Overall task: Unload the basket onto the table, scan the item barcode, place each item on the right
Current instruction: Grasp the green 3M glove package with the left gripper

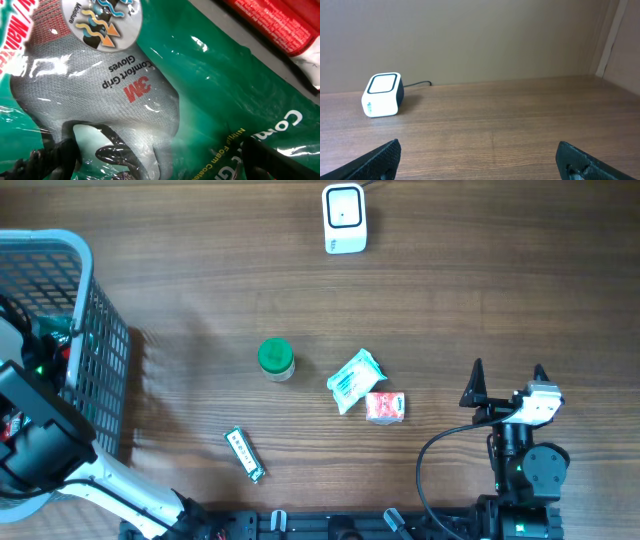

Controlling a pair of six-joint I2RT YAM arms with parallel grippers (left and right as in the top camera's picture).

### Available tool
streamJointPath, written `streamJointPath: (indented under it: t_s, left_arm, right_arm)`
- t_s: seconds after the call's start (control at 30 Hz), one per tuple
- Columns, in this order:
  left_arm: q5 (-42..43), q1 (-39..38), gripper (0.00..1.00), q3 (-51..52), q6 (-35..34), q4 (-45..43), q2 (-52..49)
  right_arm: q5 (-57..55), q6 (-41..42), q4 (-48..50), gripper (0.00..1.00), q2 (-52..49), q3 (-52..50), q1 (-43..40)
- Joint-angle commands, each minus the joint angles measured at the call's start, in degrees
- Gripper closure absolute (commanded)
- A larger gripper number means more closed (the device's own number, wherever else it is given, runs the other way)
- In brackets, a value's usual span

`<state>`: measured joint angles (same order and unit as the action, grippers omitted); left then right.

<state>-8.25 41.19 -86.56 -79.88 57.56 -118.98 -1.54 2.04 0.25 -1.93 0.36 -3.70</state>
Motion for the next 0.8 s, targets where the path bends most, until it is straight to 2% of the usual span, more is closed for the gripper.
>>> streamJointPath:
  t_s: [0.0,0.07,0.13,0.17,0.2,0.43,0.6,0.77]
  left_arm:
    - [0.5,-0.04,0.0,6.1,-0.35,-0.83,-9.9]
    - [0.52,-0.04,0.03,6.1,-0.35,-0.81,-11.1]
    - [0.68,-0.04,0.52,6.43,-0.33,-0.79,-12.11]
    - [0.63,-0.04,0.86,7.19,-0.33,-0.83,-12.28]
    - [0.63,-0.04,0.96,7.78,-0.31,-0.81,-12.28]
    - [0.48,-0.11,0.96,7.76,0.0,1.62,-9.77]
    - [0.52,-0.17,0.96,7.26,0.59,2.64,-1.33]
    - [2.38,-0.22,0.96,7.15,4.55,3.39,8.87]
  right_arm:
    - [0.5,-0.55,0.17,0.0,0.2,-0.04,-0.33]
    - [0.52,-0.55,0.17,0.0,0.2,-0.04,-0.33]
    - [0.52,-0.55,0.2,0.0,0.2,-0.04,-0.33]
    - [0.52,-0.55,0.17,0.0,0.2,-0.04,-0.33]
    - [0.52,-0.55,0.17,0.0,0.2,-0.04,-0.33]
    - [0.52,-0.55,0.17,0.0,0.2,-0.04,-0.33]
    - [0.52,-0.55,0.2,0.0,0.2,-0.04,-0.33]
    - [0.52,-0.55,0.17,0.0,0.2,-0.04,-0.33]
